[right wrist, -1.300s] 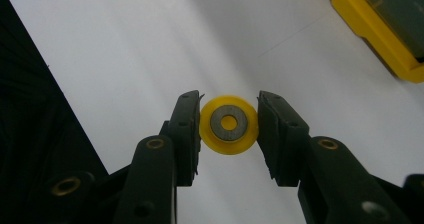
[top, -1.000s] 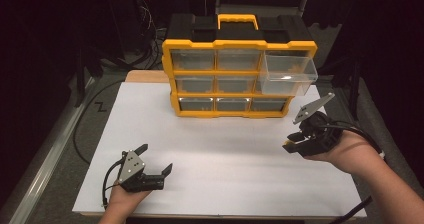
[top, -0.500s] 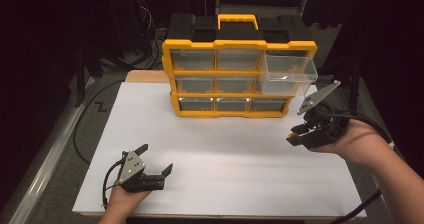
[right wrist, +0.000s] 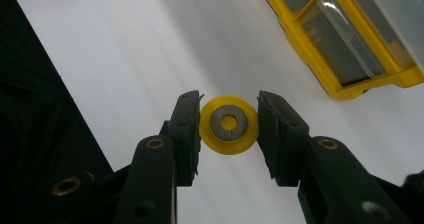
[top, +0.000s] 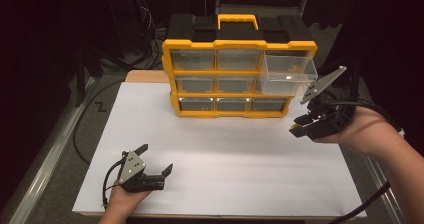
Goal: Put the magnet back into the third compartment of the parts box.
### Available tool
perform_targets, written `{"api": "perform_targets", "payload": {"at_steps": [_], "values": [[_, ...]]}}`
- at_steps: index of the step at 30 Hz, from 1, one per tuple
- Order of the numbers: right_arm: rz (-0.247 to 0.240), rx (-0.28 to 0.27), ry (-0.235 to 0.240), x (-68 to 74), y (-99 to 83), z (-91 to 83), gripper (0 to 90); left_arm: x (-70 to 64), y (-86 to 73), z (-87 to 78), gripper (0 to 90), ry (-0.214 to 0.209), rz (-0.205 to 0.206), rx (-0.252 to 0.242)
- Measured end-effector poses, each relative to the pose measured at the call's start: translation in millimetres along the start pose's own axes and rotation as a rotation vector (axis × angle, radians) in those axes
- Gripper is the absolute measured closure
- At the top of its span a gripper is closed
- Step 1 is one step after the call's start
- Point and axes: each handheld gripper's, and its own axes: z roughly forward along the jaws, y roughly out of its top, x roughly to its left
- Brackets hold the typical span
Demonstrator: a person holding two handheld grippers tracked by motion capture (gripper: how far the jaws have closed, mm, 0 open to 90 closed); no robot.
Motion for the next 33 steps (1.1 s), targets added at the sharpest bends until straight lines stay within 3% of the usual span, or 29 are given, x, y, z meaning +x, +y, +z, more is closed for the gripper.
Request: {"api": "perform_targets", "payload": {"at_steps": [33], "values": [[-0.006, -0.002, -0.024, -17.6, 27.5, -47.8, 65.1, -0.1, -0.3, 0.0, 0.6, 0.001, -0.003, 0.002]]}}
